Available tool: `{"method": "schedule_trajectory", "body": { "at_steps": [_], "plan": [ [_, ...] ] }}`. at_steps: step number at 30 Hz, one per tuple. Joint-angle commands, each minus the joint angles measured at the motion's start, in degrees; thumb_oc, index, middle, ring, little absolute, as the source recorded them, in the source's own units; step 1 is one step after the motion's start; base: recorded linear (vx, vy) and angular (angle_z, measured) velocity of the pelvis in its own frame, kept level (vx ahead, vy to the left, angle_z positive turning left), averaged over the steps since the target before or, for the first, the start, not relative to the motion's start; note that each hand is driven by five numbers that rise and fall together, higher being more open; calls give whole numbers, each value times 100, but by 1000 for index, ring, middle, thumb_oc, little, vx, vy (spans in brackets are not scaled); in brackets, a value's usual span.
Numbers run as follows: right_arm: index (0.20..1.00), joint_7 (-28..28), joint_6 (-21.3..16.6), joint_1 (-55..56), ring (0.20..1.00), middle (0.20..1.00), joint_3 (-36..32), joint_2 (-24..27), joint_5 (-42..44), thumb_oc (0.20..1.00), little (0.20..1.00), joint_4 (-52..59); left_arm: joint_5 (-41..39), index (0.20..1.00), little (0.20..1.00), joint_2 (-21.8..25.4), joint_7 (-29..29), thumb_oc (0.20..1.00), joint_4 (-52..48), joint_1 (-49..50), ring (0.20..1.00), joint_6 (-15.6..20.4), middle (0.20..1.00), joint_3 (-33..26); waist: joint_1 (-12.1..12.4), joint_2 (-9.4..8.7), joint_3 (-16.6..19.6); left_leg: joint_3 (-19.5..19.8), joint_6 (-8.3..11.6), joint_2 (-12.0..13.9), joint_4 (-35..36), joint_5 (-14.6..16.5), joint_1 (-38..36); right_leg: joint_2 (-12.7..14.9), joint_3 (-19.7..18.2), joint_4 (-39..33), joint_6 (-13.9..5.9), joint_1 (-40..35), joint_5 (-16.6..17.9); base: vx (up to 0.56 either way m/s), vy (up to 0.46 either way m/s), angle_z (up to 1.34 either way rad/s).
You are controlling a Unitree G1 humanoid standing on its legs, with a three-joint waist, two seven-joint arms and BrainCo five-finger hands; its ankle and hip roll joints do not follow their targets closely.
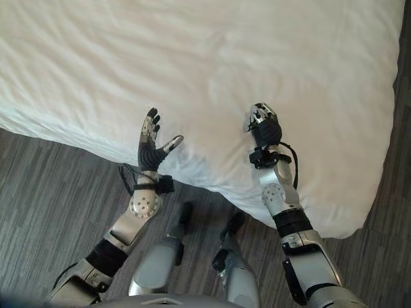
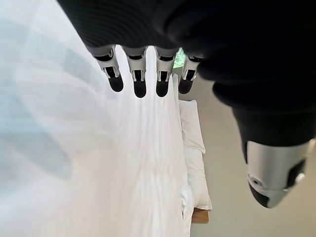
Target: Making the bed.
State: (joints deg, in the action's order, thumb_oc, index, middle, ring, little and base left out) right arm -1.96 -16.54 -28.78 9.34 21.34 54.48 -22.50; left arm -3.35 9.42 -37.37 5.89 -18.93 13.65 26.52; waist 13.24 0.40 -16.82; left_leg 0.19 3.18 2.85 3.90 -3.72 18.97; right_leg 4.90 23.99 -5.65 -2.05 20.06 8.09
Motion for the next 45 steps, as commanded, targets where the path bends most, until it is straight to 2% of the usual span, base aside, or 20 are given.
{"method": "schedule_trajectory", "body": {
  "at_steps": [1,6,7,9,15,18,21,24,27,28,29,30,31,33,35,37,38,39,40,45],
  "plan": [
    [200,9,-239,191,200,200,-345,169,171,200,200,111,386,1000,1000,-6,-135,1000,-65,-207,1000,220,1000,-13,-63,-83,21,-245,539,327,110,-156,208,434,-127,64,-932,-310,-457,25,22,-11],
    [200,33,-439,1212,200,200,-1043,337,268,200,200,629,411,1000,1000,42,-166,1000,-138,-96,1000,140,1000,-198,-441,-109,-64,-342,472,294,110,-80,71,447,-268,64,-965,-336,-437,26,18,-9],
    [200,73,-497,1574,200,200,-1346,395,373,200,200,764,476,1000,1000,95,-253,1000,-174,-106,1000,83,1000,-265,-639,-145,-103,-431,443,304,110,-41,50,449,-345,64,-999,-297,-420,31,49,-16],
    [200,254,-563,1918,200,200,-1676,512,248,200,200,759,506,1000,1000,101,-313,1000,-146,-121,1000,57,1000,-326,-786,-195,-89,-584,441,351,110,51,-5,444,-426,64,-1053,-273,-440,17,63,-21],
    [200,683,-698,2220,200,200,-2328,1049,-185,200,200,737,223,1000,1000,58,-204,1000,-8,-166,1000,149,1000,-532,-1019,-249,-1,-787,420,359,110,88,-87,475,-483,64,-1079,-220,-379,8,29,-40],
    [200,744,-942,2037,200,200,-2522,1432,-111,200,200,1572,29,1000,1000,36,-142,1000,-48,-120,1000,166,1000,-559,-1092,-247,52,-832,422,368,110,164,-226,469,-482,64,-1092,-317,-420,30,22,-22],
    [200,628,-1054,1553,200,200,-2160,1987,-36,200,200,2981,-352,1000,1000,-24,-42,1000,-99,-94,1000,232,1000,-476,-1124,-253,133,-896,428,368,110,175,-357,464,-490,64,-1076,-395,-402,3,27,-17],
    [200,791,-831,438,200,200,-1213,2491,-161,200,200,3952,-1365,1000,1000,-139,549,1000,-75,-206,1000,503,1000,-260,-1166,-288,222,-1006,431,397,110,146,-478,453,-534,64,-1051,-487,-384,-10,34,-12],
    [200,930,-730,-994,200,200,1,2509,225,200,200,4316,-1809,1000,1000,-145,797,1000,-29,-537,1000,515,1000,59,-1124,-360,339,-1084,437,429,110,169,-594,430,-514,64,-1027,-573,-371,-1,17,-11],
    [200,930,-733,-1010,200,200,13,2509,226,200,200,4309,-1810,1000,1000,-145,799,1000,-28,-541,1000,515,1000,50,-1133,-359,340,-1083,436,427,110,166,-587,432,-513,64,-1027,-566,-368,-28,17,-8],
    [200,1022,-658,-1804,200,200,761,2440,297,200,200,4327,-1987,1000,1000,-102,852,1000,-77,-725,1000,538,1000,141,-1072,-382,361,-1103,443,433,110,163,-630,423,-522,64,-1011,-597,-352,0,0,0],
    [200,1022,-662,-1827,200,200,778,2438,298,200,200,4316,-1988,1000,1000,-103,854,1000,-76,-731,1000,538,1000,128,-1084,-379,359,-1101,442,432,110,160,-625,424,-521,64,-1011,-594,-350,0,0,0],
    [200,1139,-475,-2956,200,200,1901,1921,537,200,200,4275,-2191,1000,1000,-65,898,1000,-102,-1004,1000,524,1000,246,-994,-410,385,-1131,461,439,110,141,-664,420,-523,64,-985,-634,-325,0,0,0],
    [200,866,-334,-3432,200,200,2584,878,1188,200,200,3948,-2387,1000,1000,-172,990,1000,-109,-1306,1000,617,1000,364,-832,-396,366,-1108,499,451,110,135,-686,419,-477,64,-964,-685,-314,-14,-21,-19],
    [200,544,-123,-3720,200,200,2731,-32,1293,200,200,3264,-2559,1000,1000,-331,1272,1000,-90,-1480,1000,744,1000,474,-698,-370,357,-1047,513,444,110,83,-601,451,-418,64,-937,-649,-288,-45,-51,-8],
    [200,411,-121,-3993,200,200,2532,-893,1255,200,200,2490,-2896,1000,1000,-544,1497,1000,-44,-1758,1000,917,1000,604,-546,-322,327,-995,524,441,110,54,-510,487,-353,64,-942,-605,-265,-60,-33,31],
    [200,502,-156,-4376,200,200,2429,-1673,980,200,200,1635,-3209,1000,1000,-738,1722,1000,-2,-2065,1000,1098,1000,740,-411,-259,255,-965,542,439,110,44,-395,499,-329,64,-959,-531,-249,-94,12,29],
    [200,660,-165,-4623,200,200,2236,-1936,836,200,200,1438,-3556,344,344,-884,1865,344,86,-2310,344,1264,344,856,-391,-257,222,-951,549,428,110,-14,-267,529,-315,64,-966,-429,-197,-108,34,25],
    [200,746,-269,-4668,200,200,2096,-2038,770,200,200,1374,-3765,200,200,-1039,1949,200,85,-2478,200,1363,200,855,-373,-247,174,-948,567,430,110,-44,-172,548,-299,64,-987,-355,-176,-105,33,22],
    [200,653,-606,-4227,200,200,1800,-2081,289,200,200,2079,-4956,200,200,-1790,2701,200,280,-3008,200,1920,200,807,-429,-270,-153,-935,678,494,110,-158,287,505,-338,64,-1038,52,-143,-77,7,14]
  ]
}}
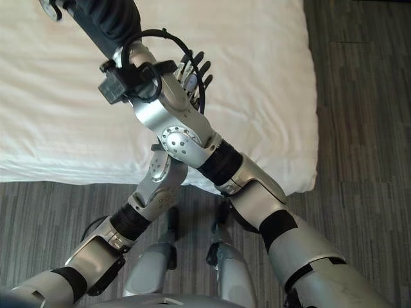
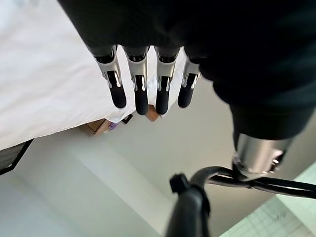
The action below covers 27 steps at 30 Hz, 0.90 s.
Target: Making the bed.
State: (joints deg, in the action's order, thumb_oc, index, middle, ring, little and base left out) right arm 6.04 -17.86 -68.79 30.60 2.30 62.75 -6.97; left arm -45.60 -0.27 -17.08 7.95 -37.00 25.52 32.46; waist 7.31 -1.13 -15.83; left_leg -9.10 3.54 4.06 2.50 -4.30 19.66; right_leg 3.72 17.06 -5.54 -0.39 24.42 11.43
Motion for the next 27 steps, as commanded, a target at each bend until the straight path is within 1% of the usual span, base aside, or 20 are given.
{"method": "schedule_trajectory", "body": {
  "at_steps": [1,2,5,9,11,12,14,15,16,17,19,20,22,24,25,26,27],
  "plan": [
    [200,-134,-470,-211,200,200,-315,-175,-551,200,200,544,-766,200,200,-825,712,200,100,-1212,200,742,200,201,164,-114,-238,-7,642,373,250,-101,231,622,353,54,-1203,-370,-475,-68,19,4],
    [200,-256,-620,-163,200,200,-330,-267,-898,200,200,734,-1134,200,200,-914,1064,200,201,-1285,200,926,200,52,148,-133,-328,5,671,401,250,-143,356,594,336,54,-1208,-252,-459,-51,19,-2],
    [200,-477,-745,-156,200,200,-242,-332,-1341,200,200,966,-1708,200,200,-1026,1566,200,418,-1332,200,1022,200,-200,119,-156,-426,21,680,417,250,-191,485,563,301,54,-1202,-125,-438,-43,24,-6],
    [200,-643,-678,-181,200,200,-102,-465,-1684,200,200,1041,-1996,200,200,-1023,1804,200,779,-1326,200,944,200,-453,93,-177,-426,35,666,420,250,-170,465,557,250,54,-1191,-89,-416,5,19,-6],
    [200,-687,-657,-248,200,200,-94,-489,-1669,200,200,1075,-1997,200,200,-990,1789,200,896,-1331,200,924,200,-507,79,-186,-419,35,660,421,250,-161,440,551,232,54,-1190,-96,-412,0,0,0],
    [200,-715,-649,-277,200,200,-113,-490,-1655,200,200,1113,-1962,200,200,-970,1757,200,970,-1333,200,887,200,-537,66,-190,-410,31,658,414,250,-158,428,544,216,54,-1186,-94,-405,0,0,0],
    [200,-787,-618,-480,200,200,-158,-523,-1593,200,200,1097,-1659,200,200,-904,1502,200,1263,-1421,200,888,200,-628,18,-217,-380,13,642,389,250,-136,378,539,183,54,-1183,-97,-381,29,33,-4],
    [200,-788,-618,-482,200,200,-158,-523,-1592,200,200,1095,-1657,200,200,-903,1500,200,1262,-1422,200,887,200,-628,18,-218,-382,13,642,389,250,-136,377,539,182,54,-1184,-98,-381,27,25,-7],
    [200,-843,-577,-602,200,200,-189,-530,-1550,200,200,1231,-1297,200,200,-833,1253,200,1438,-1513,200,884,200,-667,-27,-239,-351,-1,640,389,250,-126,356,537,167,54,-1187,-102,-377,21,16,-6],
    [200,-843,-577,-603,200,200,-189,-530,-1550,200,200,1231,-1294,200,200,-834,1249,200,1436,-1513,200,883,200,-667,-27,-239,-352,-1,640,389,250,-126,355,537,167,54,-1187,-102,-377,0,0,0],
    [200,-886,-565,-716,200,200,-270,-479,-1489,200,200,1298,-1026,200,200,-751,1040,200,1582,-1568,200,885,200,-714,-69,-258,-334,0,634,378,250,-108,341,529,154,54,-1189,-95,-374,0,0,0],
    [200,-802,-632,-896,200,200,-358,-418,-1494,200,200,1203,-821,200,200,-678,875,200,1698,-1627,200,893,200,-750,-106,-274,-322,-9,631,379,250,-96,339,527,134,54,-1196,-72,-361,24,26,-5],
    [200,-684,-737,-929,200,200,-547,-350,-1423,200,200,1239,-682,200,200,-611,720,200,1762,-1697,200,918,200,-799,-142,-294,-324,-15,627,380,250,-88,354,518,117,54,-1207,-49,-359,19,28,-6],
    [200,-356,-1030,-836,200,200,-874,-221,-1442,200,200,1277,-403,200,200,-443,395,200,1807,-1856,200,1024,200,-899,-197,-308,-359,-26,629,392,250,-83,419,507,113,54,-1232,12,-360,4,18,-1],
    [200,-342,-1029,-833,200,200,-873,-220,-1454,200,200,1287,-381,200,200,-447,369,200,1799,-1855,200,1022,200,-894,-195,-310,-354,-26,629,390,250,-85,426,508,113,54,-1232,19,-359,0,0,0],
    [200,-135,-1196,-688,200,200,-1095,-146,-1512,200,200,1293,-224,200,200,-306,210,200,1845,-1964,200,1113,200,-979,-224,-306,-407,-28,642,405,250,-85,492,511,116,54,-1248,85,-355,0,0,0],
    [200,23,-1316,-593,200,200,-1170,-130,-1591,200,200,1186,-180,200,200,-239,102,200,1887,-2036,200,1141,200,-1046,-235,-306,-430,-30,646,409,250,-92,532,506,115,54,-1253,121,-352,-40,20,0]
  ]
}}
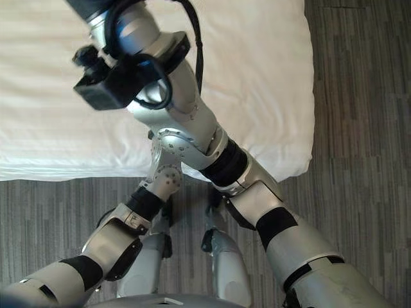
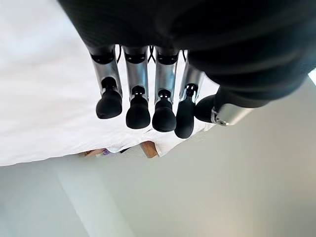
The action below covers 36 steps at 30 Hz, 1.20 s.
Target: Making the bed.
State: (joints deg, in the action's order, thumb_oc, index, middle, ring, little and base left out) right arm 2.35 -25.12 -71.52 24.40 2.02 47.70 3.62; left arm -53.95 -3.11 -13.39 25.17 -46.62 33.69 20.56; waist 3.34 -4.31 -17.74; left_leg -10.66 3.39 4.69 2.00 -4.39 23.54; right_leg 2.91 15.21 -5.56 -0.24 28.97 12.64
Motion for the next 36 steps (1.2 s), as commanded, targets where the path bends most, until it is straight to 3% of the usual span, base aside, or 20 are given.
{"method": "schedule_trajectory", "body": {
  "at_steps": [1,7,14,20,23,24,29,34,35,36],
  "plan": [
    [200,528,-673,-255,200,200,-630,-104,-137,200,200,77,671,200,200,121,-330,200,222,-1131,200,371,200,74,152,18,-272,123,669,357,300,-91,184,589,301,56,-1272,-296,-467,0,0,0],
    [200,1445,-1165,-82,200,200,-1224,-404,-623,200,200,-397,633,200,200,526,-616,200,768,-1545,200,615,200,-466,96,83,-417,119,689,393,300,-109,387,583,300,56,-1290,-83,-457,-10,15,-2],
    [200,972,-1085,394,200,200,-992,-514,90,200,200,-1018,595,200,200,1016,-845,200,1502,-2084,200,609,200,-942,13,59,-672,112,697,418,300,-211,852,575,297,56,-1338,387,-384,-33,17,-5],
    [200,801,-1127,366,200,200,-1037,-647,729,200,200,-2116,155,200,200,1014,-622,200,1939,-2634,200,712,200,-1224,-104,5,-712,162,720,401,300,-267,1335,558,349,56,-1382,887,-311,-21,-13,4],
    [200,739,-1182,474,200,200,-1232,-675,997,200,200,-3232,-159,200,200,806,-279,200,2083,-2560,200,768,200,-1347,-140,56,-661,228,706,363,300,-289,1555,556,339,56,-1376,1125,-303,4,-11,11],
    [200,663,-1222,523,200,200,-1484,-614,1154,200,200,-3830,-320,200,200,692,-27,200,2201,-2389,200,745,200,-1464,-142,88,-610,261,698,351,300,-285,1650,567,323,56,-1374,1230,-300,14,18,5],
    [200,339,-1219,926,200,200,-2007,11,1485,200,200,-4702,-897,200,200,545,638,200,2471,-1631,200,526,200,-1858,-175,79,-453,326,653,311,300,-257,1665,533,251,56,-1349,1272,-301,3,6,1],
    [200,151,-1243,2058,200,200,-2613,786,1651,200,200,-4521,-1301,200,200,498,1172,200,2460,-379,200,241,200,-2347,-193,106,-325,371,595,274,300,-183,1404,516,146,56,-1309,1010,-337,33,-12,0],
    [200,-9,-1213,2847,200,200,-3056,1178,1783,200,200,-4260,-1175,200,200,535,1312,200,2578,441,200,71,200,-2591,-184,105,-330,390,571,289,300,-57,1158,504,115,56,-1295,778,-402,49,-79,-1],
    [200,-210,-1101,3366,200,200,-3376,1391,1954,200,200,-4070,-1056,200,200,573,1375,200,2708,984,200,-59,200,-2705,-171,73,-303,406,534,270,300,-159,1073,529,94,56,-1243,684,-326,69,-100,-3]
  ]
}}
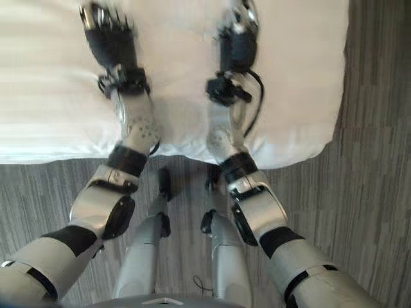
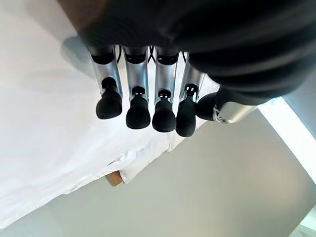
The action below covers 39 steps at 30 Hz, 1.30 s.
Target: Making the bed.
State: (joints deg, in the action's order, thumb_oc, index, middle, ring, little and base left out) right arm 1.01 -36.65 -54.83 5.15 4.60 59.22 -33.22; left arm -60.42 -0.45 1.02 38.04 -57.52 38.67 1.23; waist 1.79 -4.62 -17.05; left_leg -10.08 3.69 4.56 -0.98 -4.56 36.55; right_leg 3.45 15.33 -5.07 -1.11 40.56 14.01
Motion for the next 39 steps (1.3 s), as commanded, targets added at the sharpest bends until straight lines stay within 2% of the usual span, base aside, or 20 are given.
{"method": "schedule_trajectory", "body": {
  "at_steps": [1,3,5,9,11,12,13,14,16,17,18,19,20,22,23,27,29,34,36,39],
  "plan": [
    [200,-273,173,2114,200,200,-1600,1299,957,200,200,-334,-348,200,200,335,10,200,1522,2450,200,-654,200,-836,-3,90,-354,351,485,283,598,-132,-329,463,75,7,-1139,-583,-481,70,-104,-5],
    [200,-626,415,3067,200,200,-1932,1634,1080,200,200,-372,-134,200,200,677,95,200,1843,3364,200,-842,200,-1147,61,88,-264,366,450,299,598,-106,-643,443,65,7,-1105,-909,-546,113,-91,-5],
    [200,-785,527,3885,200,200,-2266,1849,928,200,200,-246,55,200,200,1029,47,200,1968,4059,200,-849,200,-1406,65,113,-175,344,420,293,598,-84,-930,421,59,7,-1067,-1209,-613,95,-74,-6],
    [200,-337,420,4750,200,200,-2498,2521,-458,200,200,893,386,200,200,1753,-253,200,1409,5108,200,-685,200,-1968,151,313,103,304,359,226,598,10,-1482,443,83,7,-1061,-1760,-756,109,-10,-24],
    [200,-221,493,4816,200,200,-2421,2632,-772,200,200,1188,514,200,200,1865,-331,200,1163,5289,200,-655,200,-2015,193,370,172,285,352,214,598,20,-1607,453,105,7,-1057,-1885,-787,73,2,-33],
    [238,-116,549,4791,238,238,-2261,2753,-1080,238,238,1404,733,1000,1000,2038,-477,1000,826,5418,1000,-590,1000,-2043,272,445,271,285,347,200,598,31,-1749,471,135,7,-1051,-2032,-823,121,-2,-19],
    [495,-158,701,4772,495,495,-2115,2865,-1215,495,495,1632,866,1000,1000,2131,-584,1000,568,5485,1000,-607,1000,-2059,316,511,334,287,340,189,598,39,-1857,479,155,7,-1036,-2148,-858,80,7,-3],
    [1000,-182,823,4794,1000,1000,-1929,2924,-1347,1000,1000,1768,1065,1000,1000,2168,-695,1000,237,5578,1000,-618,1000,-2046,362,575,385,300,333,169,598,8,-1953,511,191,7,-1018,-2254,-856,69,11,11],
    [1000,-32,1086,4433,1000,1000,-1375,3227,-1951,1000,1000,1575,1714,1000,1000,2323,-943,1000,-536,5584,1000,-655,1000,-1725,567,698,496,353,328,134,598,9,-2141,556,291,7,-1005,-2505,-912,49,-9,34],
    [1000,-116,1326,4056,1000,1000,-813,3256,-2195,1000,1000,1615,2556,1000,1000,2418,-1114,1000,-1131,5628,1000,-781,1000,-1251,758,788,609,398,320,107,598,41,-2319,595,384,7,-982,-2760,-991,52,-20,55],
    [1000,-92,1412,3867,1000,1000,-553,3166,-2330,1000,1000,1565,3007,1000,1000,2429,-1207,1000,-1471,5647,1000,-874,1000,-1008,851,832,657,437,315,92,598,40,-2396,619,430,7,-978,-2872,-1017,49,-13,53],
    [1000,-86,1411,3854,1000,1000,-545,3166,-2335,1000,1000,1562,3038,1000,1000,2416,-1237,1000,-1499,5653,1000,-892,1000,-1015,840,830,653,440,309,84,598,9,-2377,627,433,7,-974,-2856,-992,34,-1,63],
    [1000,-65,1639,3436,1000,1000,65,2767,-2601,1000,1000,1548,3808,1000,1000,2353,-1337,1000,-1967,5592,1000,-1174,1000,-461,1060,902,761,560,281,27,598,25,-2535,671,546,7,-947,-3095,-1039,37,-18,75],
    [1000,-161,1786,3380,1000,1000,396,2284,-2589,1000,1000,1572,4642,1000,1000,2399,-1334,1000,-2616,5594,1000,-1371,1000,51,1171,948,866,664,271,-17,598,44,-2649,710,655,7,-914,-3286,-1083,74,-21,71],
    [1000,-119,1921,3499,1000,1000,701,1837,-2911,1000,1000,1675,5275,1000,1000,2368,-1328,1000,-3042,5619,1000,-1483,1000,453,1268,973,955,766,258,-49,598,81,-2762,740,750,7,-881,-3481,-1131,67,-12,57],
    [1000,-311,2043,4069,1000,1000,958,1392,-2728,1000,1000,1849,5661,1000,1000,2228,-1330,1000,-3436,5802,1000,-1488,1000,926,1314,952,1040,907,234,-84,598,106,-2934,763,882,7,-853,-3761,-1197,68,-15,43],
    [1000,-621,2166,4691,1000,1000,1317,1104,-2259,1000,1000,1805,5754,1000,1000,1948,-1463,1000,-3277,5745,1000,-1526,1000,1384,1281,870,1107,970,213,-117,598,142,-3065,750,946,7,-836,-3938,-1236,49,-14,22],
    [1000,-917,2313,5082,1000,1000,1758,889,-1684,1000,1000,1589,5670,1000,1000,1544,-1680,1000,-2820,5444,1000,-1542,1000,1961,1230,742,1171,1068,202,-119,598,194,-3219,726,1027,7,-810,-4152,-1285,44,-29,13],
    [1000,-1076,2381,5284,1000,1000,1991,816,-1380,1000,1000,1570,5641,1000,1000,1313,-1817,1000,-2481,5185,1000,-1593,1000,2315,1157,625,1210,1063,192,-101,598,227,-3300,693,1030,7,-798,-4207,-1290,10,-7,4],
    [1000,-1097,2343,5377,1000,1000,2008,805,-1215,1000,1000,1511,5683,1000,1000,1149,-1943,1000,-2159,5064,1000,-1609,1000,2557,1083,550,1256,1028,179,-86,598,272,-3368,669,998,7,-792,-4230,-1284,23,-3,-7]
  ]
}}
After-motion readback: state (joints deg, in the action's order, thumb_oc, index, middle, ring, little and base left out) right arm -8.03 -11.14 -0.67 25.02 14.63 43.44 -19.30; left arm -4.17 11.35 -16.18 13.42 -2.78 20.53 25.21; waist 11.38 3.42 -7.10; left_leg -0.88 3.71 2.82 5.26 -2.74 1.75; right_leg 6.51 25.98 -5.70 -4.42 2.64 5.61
